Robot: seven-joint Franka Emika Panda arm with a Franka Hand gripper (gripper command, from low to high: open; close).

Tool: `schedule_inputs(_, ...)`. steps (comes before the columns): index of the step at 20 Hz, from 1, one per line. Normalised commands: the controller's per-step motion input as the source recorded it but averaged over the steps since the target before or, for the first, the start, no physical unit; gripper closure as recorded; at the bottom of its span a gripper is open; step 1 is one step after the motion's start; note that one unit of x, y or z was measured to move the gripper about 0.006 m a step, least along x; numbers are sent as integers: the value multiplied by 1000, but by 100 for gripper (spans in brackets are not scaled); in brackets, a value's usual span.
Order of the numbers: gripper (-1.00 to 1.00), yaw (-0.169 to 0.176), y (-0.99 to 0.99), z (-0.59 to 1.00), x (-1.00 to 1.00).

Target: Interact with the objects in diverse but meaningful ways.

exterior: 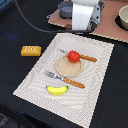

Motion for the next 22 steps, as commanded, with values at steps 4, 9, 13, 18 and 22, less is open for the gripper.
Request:
schedule_inputs(4,100,-55,-289,-81,-826)
schedule_inputs(9,100,-107,-335,-330,-886)
schedule_inputs(13,100,-102,-385,-417,-916)
schedule_inputs(18,100,-92,-410,-454,-909)
schedule_inputs(22,100,-79,-439,-463,-900)
